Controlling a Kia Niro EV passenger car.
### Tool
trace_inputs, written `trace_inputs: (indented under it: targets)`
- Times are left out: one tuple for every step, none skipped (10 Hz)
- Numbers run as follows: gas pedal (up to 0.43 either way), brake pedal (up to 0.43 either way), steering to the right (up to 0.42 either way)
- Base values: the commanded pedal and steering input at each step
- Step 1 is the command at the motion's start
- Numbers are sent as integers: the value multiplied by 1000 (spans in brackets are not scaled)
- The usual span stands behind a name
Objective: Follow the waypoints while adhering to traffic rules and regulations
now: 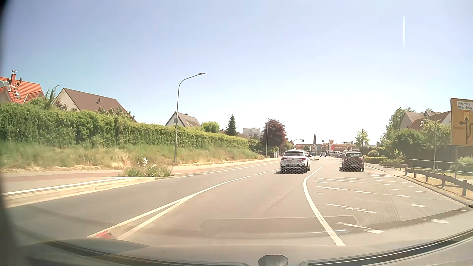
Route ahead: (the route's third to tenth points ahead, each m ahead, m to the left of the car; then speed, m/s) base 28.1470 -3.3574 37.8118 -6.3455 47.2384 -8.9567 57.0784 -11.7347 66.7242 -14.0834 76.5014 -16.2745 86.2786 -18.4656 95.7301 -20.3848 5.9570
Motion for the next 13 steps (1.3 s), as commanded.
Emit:
trace_inputs:
  targets:
    - [130, 30, 36]
    - [130, 30, 38]
    - [130, 30, 41]
    - [130, 30, 44]
    - [130, 30, 46]
    - [130, 30, 49]
    - [130, 30, 52]
    - [130, 30, 54]
    - [130, 30, 57]
    - [138, 30, 60]
    - [138, 30, 61]
    - [138, 30, 61]
    - [138, 30, 62]
